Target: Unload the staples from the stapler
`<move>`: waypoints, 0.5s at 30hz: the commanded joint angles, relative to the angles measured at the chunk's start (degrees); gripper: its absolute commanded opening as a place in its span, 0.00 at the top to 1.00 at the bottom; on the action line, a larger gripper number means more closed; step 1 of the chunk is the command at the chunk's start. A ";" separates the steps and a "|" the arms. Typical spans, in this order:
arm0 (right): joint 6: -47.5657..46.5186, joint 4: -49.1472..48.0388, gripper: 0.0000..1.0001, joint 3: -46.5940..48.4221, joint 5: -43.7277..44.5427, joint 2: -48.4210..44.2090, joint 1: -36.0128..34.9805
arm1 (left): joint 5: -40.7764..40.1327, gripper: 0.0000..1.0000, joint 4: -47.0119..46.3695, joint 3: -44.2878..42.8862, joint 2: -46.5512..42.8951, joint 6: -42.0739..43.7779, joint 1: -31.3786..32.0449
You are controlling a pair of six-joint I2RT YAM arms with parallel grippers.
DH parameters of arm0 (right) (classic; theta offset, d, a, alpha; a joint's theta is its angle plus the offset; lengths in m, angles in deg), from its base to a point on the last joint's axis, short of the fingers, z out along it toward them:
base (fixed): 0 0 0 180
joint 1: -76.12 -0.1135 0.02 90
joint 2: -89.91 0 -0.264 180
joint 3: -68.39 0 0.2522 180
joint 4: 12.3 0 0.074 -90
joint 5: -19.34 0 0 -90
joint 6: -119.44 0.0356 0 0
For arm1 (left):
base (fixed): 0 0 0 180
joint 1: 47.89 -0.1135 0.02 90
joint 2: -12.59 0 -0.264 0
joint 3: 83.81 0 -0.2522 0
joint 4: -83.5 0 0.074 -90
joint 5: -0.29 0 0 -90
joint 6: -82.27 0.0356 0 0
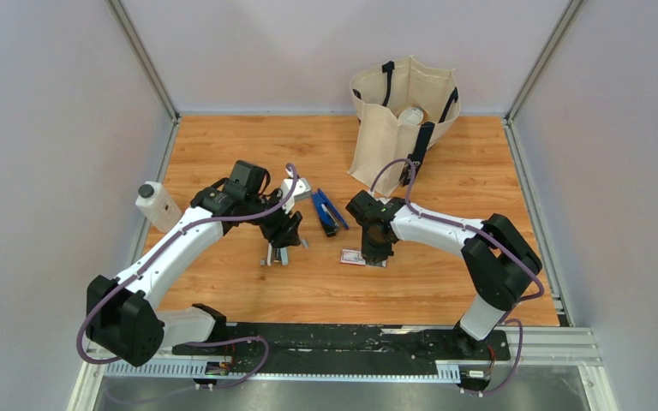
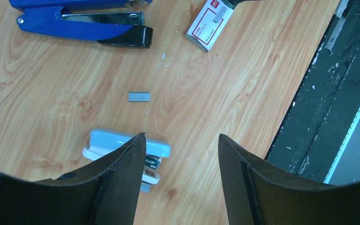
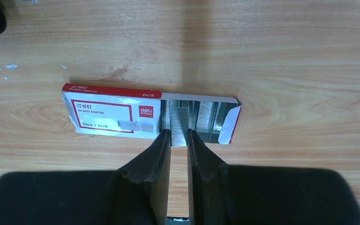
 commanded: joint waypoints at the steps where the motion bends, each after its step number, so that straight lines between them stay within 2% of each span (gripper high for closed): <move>1: 1.11 -0.26 0.81 0.77 0.58 -0.09 -0.38 | 0.10 0.34 0.08 0.04 -1.59 2.12 0.48; 15: 2.16 0.44 0.80 -0.46 0.66 -1.41 -0.73 | -0.51 0.34 -0.10 0.39 -2.03 2.21 0.92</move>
